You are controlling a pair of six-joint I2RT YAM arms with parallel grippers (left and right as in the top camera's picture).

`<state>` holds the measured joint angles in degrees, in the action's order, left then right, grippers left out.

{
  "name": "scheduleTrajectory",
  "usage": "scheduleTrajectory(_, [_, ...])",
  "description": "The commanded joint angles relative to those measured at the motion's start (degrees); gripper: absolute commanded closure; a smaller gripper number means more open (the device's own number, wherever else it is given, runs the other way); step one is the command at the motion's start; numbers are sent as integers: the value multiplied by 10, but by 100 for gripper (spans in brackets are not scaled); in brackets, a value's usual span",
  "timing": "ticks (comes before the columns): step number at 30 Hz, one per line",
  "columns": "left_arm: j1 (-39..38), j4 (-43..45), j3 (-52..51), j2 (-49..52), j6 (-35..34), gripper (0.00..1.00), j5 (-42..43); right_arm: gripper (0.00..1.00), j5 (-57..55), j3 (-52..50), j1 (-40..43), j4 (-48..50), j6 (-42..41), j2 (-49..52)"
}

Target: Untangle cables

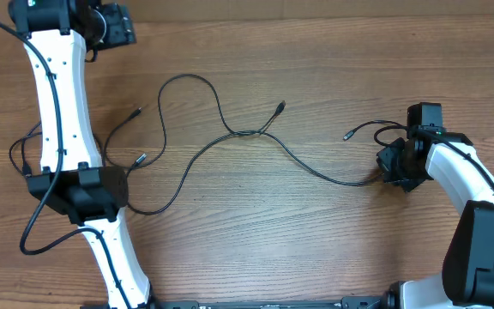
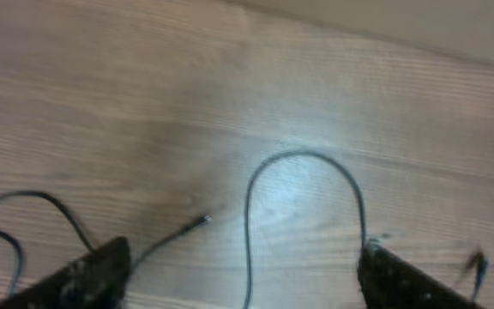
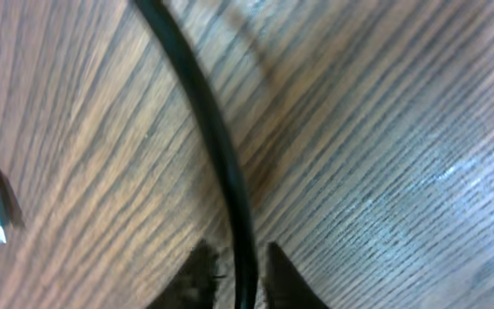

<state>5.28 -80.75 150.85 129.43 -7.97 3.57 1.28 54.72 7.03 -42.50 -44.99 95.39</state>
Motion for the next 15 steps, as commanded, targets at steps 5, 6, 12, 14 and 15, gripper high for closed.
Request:
scheduleTrajectory(5, [-44, 19, -68, -2, 6, 1, 92, 24, -1, -5, -3, 1, 5, -11])
scheduleTrajectory(6, [-50, 26, -79, -2, 5, 0, 102, 3, -1, -5, -3, -1, 5, -11])
scheduleTrajectory(12, [-101, 90, -172, -2, -112, 4, 53, 0, -1, -5, -3, 0, 5, -11])
scheduleTrajectory(14, [-121, 113, -206, -2, -137, 4, 25, 0, -1, -5, -3, 0, 5, -11])
scheduleTrajectory(15, [-133, 129, -226, -2, -146, 4, 13, 0, 0, -5, -3, 0, 4, -11])
